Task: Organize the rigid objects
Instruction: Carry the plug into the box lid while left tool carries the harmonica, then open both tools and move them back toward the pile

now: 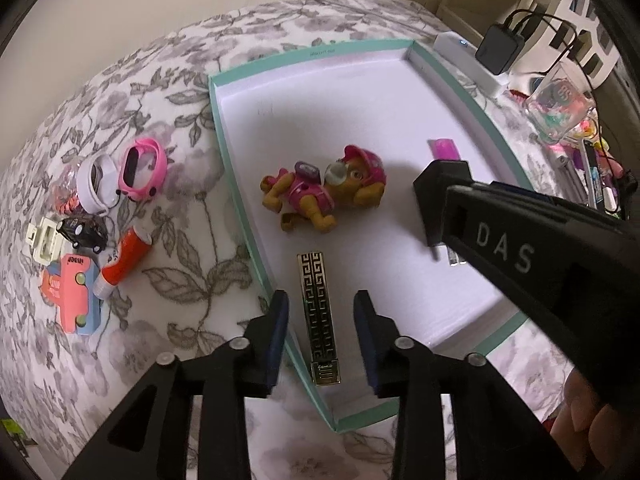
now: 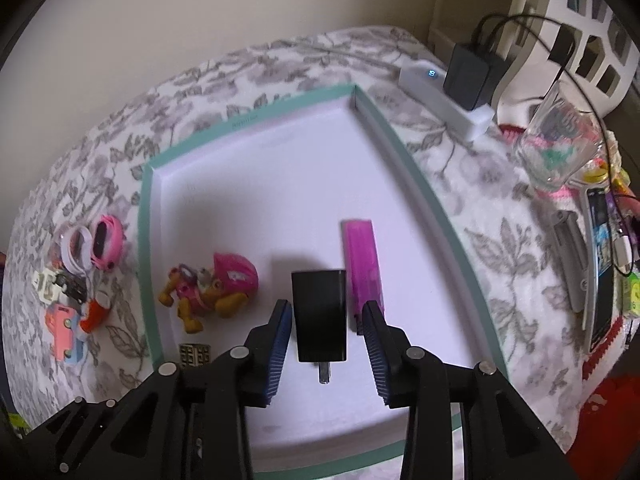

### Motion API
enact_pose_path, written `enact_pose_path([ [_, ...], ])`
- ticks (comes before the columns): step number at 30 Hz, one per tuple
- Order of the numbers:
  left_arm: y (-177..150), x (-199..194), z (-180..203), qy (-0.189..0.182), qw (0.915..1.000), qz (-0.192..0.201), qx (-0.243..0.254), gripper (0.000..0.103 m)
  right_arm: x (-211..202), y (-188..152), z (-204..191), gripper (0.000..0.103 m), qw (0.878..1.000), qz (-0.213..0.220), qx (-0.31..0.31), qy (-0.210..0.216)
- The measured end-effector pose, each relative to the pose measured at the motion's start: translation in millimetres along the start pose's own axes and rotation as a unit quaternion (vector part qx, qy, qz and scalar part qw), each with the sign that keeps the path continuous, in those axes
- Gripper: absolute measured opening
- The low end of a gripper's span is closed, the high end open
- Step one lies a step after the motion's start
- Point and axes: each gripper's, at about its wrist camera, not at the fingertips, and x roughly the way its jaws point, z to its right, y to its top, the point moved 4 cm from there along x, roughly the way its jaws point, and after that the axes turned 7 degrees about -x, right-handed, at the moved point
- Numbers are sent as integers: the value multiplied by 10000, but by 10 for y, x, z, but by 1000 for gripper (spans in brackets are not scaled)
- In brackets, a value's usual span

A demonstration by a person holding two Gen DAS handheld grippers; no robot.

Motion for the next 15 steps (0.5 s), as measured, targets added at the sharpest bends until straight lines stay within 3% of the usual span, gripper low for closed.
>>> enact_pose_path([
  [2, 19, -54, -22, 83, 9999, 121, 24, 50, -50, 14, 8, 40, 10000, 78, 12, -4],
  [15, 85, -198, -403, 45, 9974, 327, -643, 51, -255, 76, 59, 40, 9990, 418, 118, -38],
])
